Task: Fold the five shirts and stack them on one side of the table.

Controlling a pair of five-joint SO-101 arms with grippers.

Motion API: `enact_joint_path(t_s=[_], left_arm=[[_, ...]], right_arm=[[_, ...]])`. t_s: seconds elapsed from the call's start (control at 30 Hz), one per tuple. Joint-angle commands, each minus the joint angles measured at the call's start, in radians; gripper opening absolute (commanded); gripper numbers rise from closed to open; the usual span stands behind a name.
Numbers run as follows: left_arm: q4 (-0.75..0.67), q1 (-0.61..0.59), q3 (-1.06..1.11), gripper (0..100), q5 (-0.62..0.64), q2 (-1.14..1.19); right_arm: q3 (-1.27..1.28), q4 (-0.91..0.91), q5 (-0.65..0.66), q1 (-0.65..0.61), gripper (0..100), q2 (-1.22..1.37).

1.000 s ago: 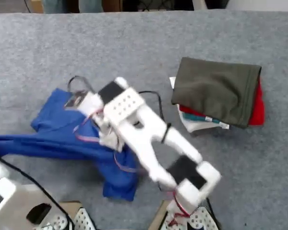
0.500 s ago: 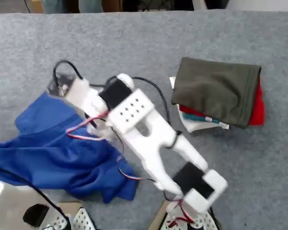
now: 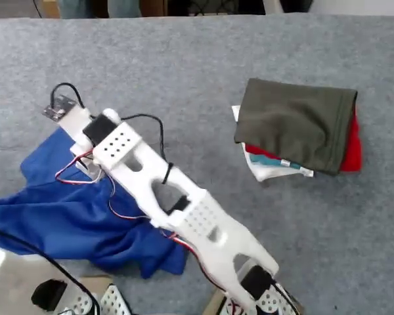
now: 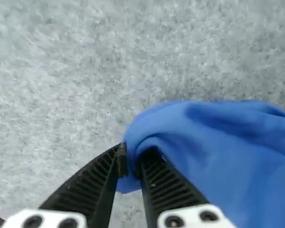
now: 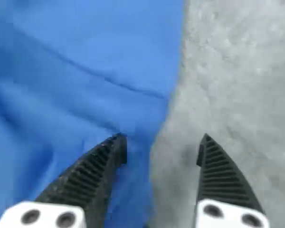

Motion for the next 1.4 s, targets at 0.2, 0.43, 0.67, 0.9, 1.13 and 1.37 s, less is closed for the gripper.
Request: enact_joint_path(t_s=[0.2,0.43,0.67,0.9,1.13,1.37], left_arm=[[0.068,-0.007,-0.044,3,-0.054,-0.018],[0.068,-0.008,-0.045,3,-0.078,-0.02],[0.184,0.016,-0.045,3,-0.229,-0.018],[0.299,0.039,-0.068,3,-0.453,-0.02],[0.301,-0.136,-0.205,3,-0.68,-0.02],[0.302,-0.18,-0.223,3,-0.675,-0.014]], right_arm=[[-0.421,0.157,-0.018,0.071,1.0,0.203],[-0.297,0.16,-0.015,0.18,1.3,0.091],[0.278,0.158,0.034,0.279,1.3,-0.288],[0.888,0.146,0.192,0.281,1.4,-0.714],[0.986,0.117,0.161,0.242,3.2,-0.865],[0.754,0.114,-0.008,0.068,35.8,-0.745]])
